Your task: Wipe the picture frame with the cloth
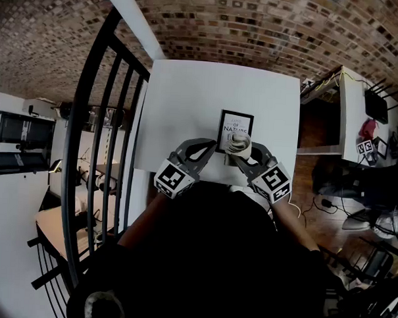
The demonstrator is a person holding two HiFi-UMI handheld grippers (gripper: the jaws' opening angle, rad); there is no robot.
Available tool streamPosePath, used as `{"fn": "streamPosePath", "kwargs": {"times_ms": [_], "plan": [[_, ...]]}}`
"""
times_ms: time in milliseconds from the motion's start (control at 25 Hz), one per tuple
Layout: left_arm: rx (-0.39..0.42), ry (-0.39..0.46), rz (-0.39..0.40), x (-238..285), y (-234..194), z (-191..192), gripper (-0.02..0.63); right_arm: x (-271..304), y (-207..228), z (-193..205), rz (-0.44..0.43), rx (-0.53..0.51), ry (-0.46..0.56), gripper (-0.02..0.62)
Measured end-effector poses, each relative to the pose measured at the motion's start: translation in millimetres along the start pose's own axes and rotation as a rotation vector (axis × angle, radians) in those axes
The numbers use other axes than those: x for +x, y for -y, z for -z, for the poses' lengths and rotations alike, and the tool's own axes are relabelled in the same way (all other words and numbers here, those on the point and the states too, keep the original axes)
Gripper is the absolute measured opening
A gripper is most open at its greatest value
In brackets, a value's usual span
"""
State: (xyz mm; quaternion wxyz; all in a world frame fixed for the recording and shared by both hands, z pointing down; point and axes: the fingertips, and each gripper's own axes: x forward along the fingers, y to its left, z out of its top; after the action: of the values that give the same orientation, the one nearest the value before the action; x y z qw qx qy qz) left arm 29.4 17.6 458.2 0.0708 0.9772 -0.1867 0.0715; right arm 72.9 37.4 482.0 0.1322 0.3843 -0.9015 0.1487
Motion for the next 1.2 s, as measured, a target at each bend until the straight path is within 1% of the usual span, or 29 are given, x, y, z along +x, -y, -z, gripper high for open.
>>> {"fn": "streamPosePath", "kwargs": {"times_ms": [160,280,440,560,640,720,920,1040,1120,1200], "plan": [[-0.021,-0.019,0.050,-16.9,-32.9,0.8,0.000,41.8,-1.9,-18.0,0.042,0.049,0.013,0.101],[-0.025,-0.023,0.084,-26.9,-52.2,5.3,0.000,65.2,1.4,-21.5,0.074,0.088,-0.010,0.101],[-0.067,-0.044,0.109,-37.0,-66.2,19.8,0.000,83.8,12.8,2.6,0.126,0.090,-0.112,0.101],[-0.093,-0.072,0.101,-38.0,-66.9,32.4,0.000,91.7,30.6,31.1,0.156,0.075,-0.209,0.101],[-0.105,-0.082,0.088,-37.4,-67.1,37.8,0.000,101.8,43.4,42.8,0.155,0.034,-0.272,0.100],[-0.109,-0.086,0.074,-34.6,-68.6,39.4,0.000,115.6,59.7,55.0,0.151,-0.029,-0.349,0.101],[-0.106,-0.112,0.029,-24.7,-57.9,41.8,0.000,142.1,95.6,92.0,0.104,-0.245,-0.565,0.101],[-0.122,-0.175,0.011,-18.9,-60.2,55.0,0.000,160.8,113.2,110.2,0.067,-0.379,-0.675,0.101],[-0.152,-0.243,-0.011,-17.6,-64.6,70.4,0.001,174.0,122.3,122.3,0.036,-0.427,-0.729,0.101],[-0.187,-0.290,-0.049,-19.5,-67.3,83.4,0.000,183.6,128.0,135.3,0.011,-0.446,-0.771,0.101]]}}
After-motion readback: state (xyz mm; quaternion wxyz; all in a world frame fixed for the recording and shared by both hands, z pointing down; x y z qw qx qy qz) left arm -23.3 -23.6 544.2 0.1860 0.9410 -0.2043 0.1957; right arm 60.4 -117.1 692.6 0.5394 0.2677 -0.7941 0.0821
